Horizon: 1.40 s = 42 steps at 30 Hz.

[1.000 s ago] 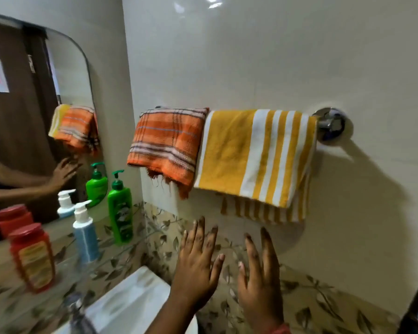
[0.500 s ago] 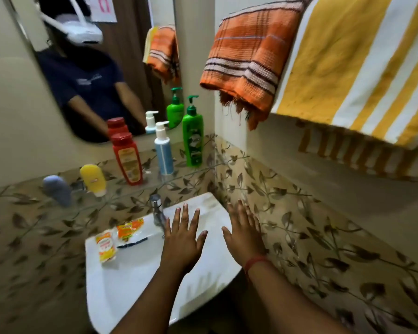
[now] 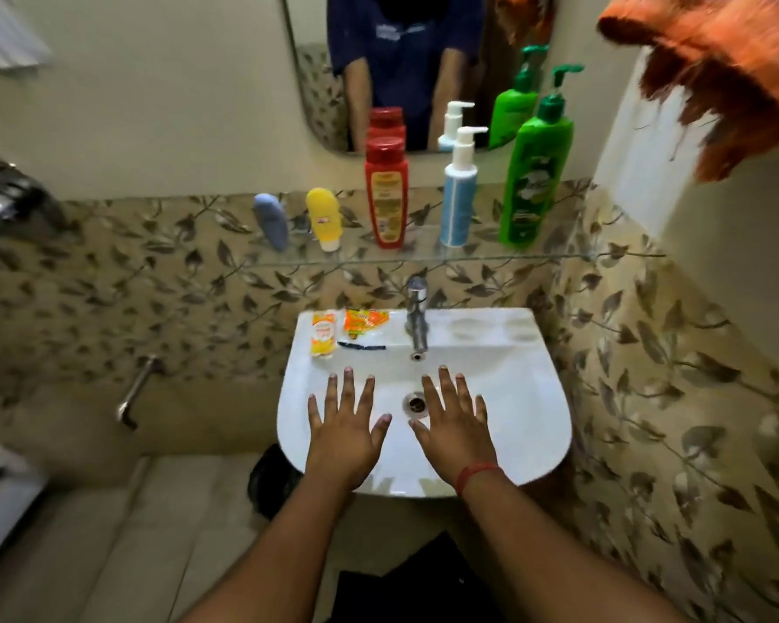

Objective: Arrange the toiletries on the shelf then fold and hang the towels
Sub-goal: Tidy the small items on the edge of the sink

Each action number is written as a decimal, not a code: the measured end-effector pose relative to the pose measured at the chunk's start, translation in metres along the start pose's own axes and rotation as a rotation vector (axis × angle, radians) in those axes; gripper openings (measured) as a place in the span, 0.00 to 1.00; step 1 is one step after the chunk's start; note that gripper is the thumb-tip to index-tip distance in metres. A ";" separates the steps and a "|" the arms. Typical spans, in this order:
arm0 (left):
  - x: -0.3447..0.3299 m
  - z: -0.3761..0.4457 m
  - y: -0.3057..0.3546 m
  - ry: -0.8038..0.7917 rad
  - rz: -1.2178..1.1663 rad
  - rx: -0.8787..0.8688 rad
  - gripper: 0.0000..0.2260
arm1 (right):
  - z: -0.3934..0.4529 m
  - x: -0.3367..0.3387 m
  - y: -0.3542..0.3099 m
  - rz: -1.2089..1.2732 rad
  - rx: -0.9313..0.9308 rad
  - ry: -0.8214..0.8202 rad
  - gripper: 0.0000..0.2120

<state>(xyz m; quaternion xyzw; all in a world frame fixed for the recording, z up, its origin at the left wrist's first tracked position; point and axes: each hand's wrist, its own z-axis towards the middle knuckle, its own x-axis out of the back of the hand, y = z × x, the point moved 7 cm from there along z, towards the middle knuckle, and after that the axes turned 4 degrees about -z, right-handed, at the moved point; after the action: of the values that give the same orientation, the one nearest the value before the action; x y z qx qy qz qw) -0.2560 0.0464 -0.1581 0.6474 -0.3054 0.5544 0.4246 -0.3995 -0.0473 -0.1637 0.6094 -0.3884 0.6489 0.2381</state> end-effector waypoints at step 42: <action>0.003 0.141 -0.137 0.011 -0.156 0.130 0.23 | 0.173 -0.061 -0.130 -0.152 0.242 -0.207 0.31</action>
<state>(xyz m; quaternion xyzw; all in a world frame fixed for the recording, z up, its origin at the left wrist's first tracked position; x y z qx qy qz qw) -0.0716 -0.0165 -0.1874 0.6923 -0.2151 0.5419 0.4251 -0.1844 -0.0987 -0.2027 0.7247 -0.2827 0.6049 0.1702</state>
